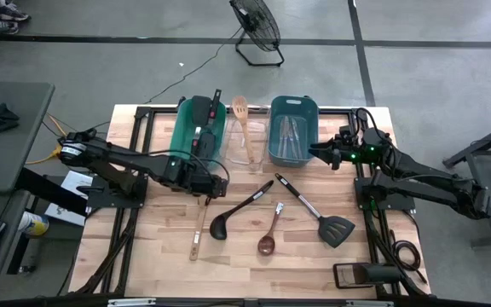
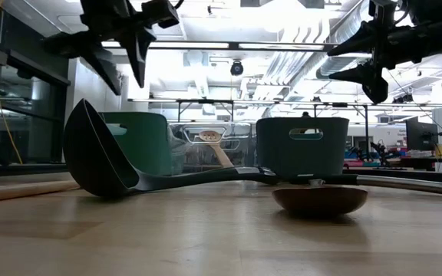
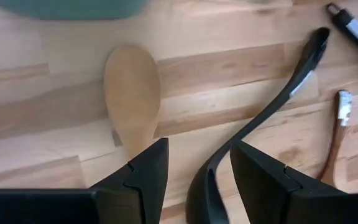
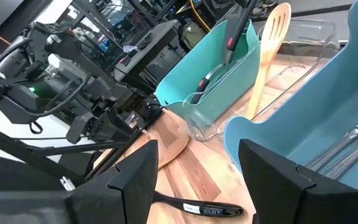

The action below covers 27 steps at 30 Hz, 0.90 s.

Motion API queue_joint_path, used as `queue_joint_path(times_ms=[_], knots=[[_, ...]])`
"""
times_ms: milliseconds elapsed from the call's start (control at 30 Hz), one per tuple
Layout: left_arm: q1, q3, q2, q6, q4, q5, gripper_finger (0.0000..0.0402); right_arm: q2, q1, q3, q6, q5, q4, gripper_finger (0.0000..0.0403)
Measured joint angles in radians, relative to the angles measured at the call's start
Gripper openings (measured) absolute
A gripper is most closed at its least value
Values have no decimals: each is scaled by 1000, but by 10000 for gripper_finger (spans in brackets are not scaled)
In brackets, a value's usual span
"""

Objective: Pick & Place Kitchen Items
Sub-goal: Put the light brown serving spoon into the transparent bin

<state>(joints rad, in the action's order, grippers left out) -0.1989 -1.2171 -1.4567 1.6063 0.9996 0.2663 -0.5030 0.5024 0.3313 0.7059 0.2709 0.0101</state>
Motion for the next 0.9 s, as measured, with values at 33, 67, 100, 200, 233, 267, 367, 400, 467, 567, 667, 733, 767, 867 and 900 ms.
queue_joint_path(times_ms=[33, 67, 100, 200, 233, 267, 367, 400, 467, 567, 667, 733, 767, 867, 900], knots=[[-2, 0, 0, 8, 9, -8, 170, 0, 0, 0, 0, 3, 0, 215], [-6, 0, 0, 19, 14, -23, 170, 0, 0, 0, 0, 9, 0, 215], [-7, 0, 0, 31, 20, -40, 170, 0, 0, 0, 0, 16, 0, 215], [-14, 0, 0, 48, 40, -103, 170, 0, 0, 0, 0, 21, 0, 215], [-15, 0, 0, 49, 42, -114, 170, 0, 0, 0, 0, 22, 0, 215], [-19, 0, 0, 49, 47, -124, 170, 0, 0, 0, 0, 23, 0, 215], [-20, 0, 0, 54, 53, -158, 170, 0, 0, 0, 0, 28, 0, 215], [-20, 0, 0, 58, 53, -163, 170, 0, 0, 0, -1, 33, 0, 215], [-19, 0, 0, 74, 52, -172, 170, 0, 0, 0, -3, 47, 0, 215], [-18, 0, 0, 75, 51, -177, 170, 0, 0, 0, -4, 53, 0, 215], [-18, 0, 0, 75, 51, -179, 170, 0, 0, 0, -4, 54, 0, 215], [-18, 0, 0, 71, 51, -178, 171, 0, 0, 0, -4, 54, -1, 215], [-18, 0, 0, 69, 51, -175, 171, 0, 0, 0, -4, 54, -1, 215], [-18, 0, -1, 66, 51, -172, 171, 0, 0, 0, -4, 64, -1, 215], [-18, 0, -5, 63, 49, -172, 174, 0, 0, 0, -4, 69, -1, 215]])
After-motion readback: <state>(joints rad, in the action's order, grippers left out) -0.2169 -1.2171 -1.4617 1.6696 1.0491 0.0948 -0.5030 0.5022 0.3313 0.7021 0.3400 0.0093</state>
